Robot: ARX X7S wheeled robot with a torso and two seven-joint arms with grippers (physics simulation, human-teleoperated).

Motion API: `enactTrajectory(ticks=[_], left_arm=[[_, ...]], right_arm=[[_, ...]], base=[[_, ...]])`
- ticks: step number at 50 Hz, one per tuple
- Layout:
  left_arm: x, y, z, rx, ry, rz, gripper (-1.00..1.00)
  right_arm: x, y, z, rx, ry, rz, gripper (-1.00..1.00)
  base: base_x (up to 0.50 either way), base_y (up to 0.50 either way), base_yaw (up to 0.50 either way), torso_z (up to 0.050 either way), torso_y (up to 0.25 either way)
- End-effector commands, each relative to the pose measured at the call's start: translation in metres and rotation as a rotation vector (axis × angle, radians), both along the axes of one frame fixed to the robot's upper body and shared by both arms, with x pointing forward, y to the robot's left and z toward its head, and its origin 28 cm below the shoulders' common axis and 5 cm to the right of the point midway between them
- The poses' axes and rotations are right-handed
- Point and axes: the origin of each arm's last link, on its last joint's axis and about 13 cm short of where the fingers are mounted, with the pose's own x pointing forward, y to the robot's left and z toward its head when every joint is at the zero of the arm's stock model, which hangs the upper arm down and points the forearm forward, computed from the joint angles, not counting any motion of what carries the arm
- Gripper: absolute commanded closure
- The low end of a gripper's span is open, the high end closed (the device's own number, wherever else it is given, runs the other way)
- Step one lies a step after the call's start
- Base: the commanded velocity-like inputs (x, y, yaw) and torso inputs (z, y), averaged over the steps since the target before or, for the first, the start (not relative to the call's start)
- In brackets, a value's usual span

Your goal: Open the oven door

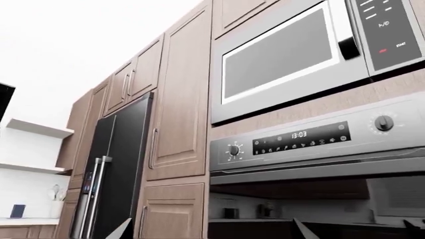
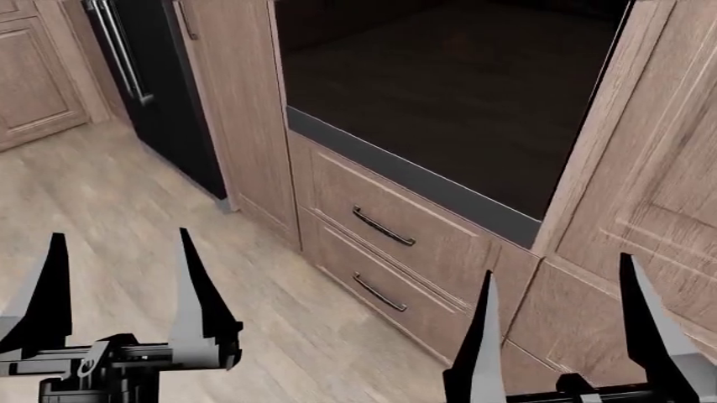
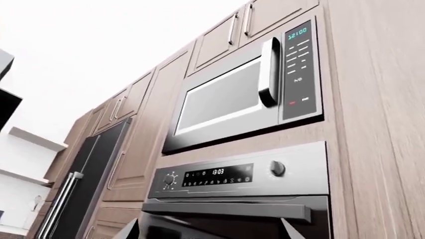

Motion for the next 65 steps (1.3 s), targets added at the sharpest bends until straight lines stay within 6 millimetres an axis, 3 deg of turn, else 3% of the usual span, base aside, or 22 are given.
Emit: enactTrajectory(ticks=[1, 65], left_arm=[[0.0003, -0.0003, -0.0001, 0.000, 0.001, 0.000, -1.00], [-0.0001, 0.0005, -0.0004, 0.002, 0.000, 0.002, -1.00]], right_arm=[[0.0000, -0.0003, -0.0002, -0.001, 0.004, 0.005, -1.00], [-0.0006, 0.0003, 0.0003, -0.001, -0.008, 0.008, -1.00]], base=[[0.29, -0.32, 0.00, 0.000, 0.000], [0.30, 0.02, 0.00, 0.000, 0.000]])
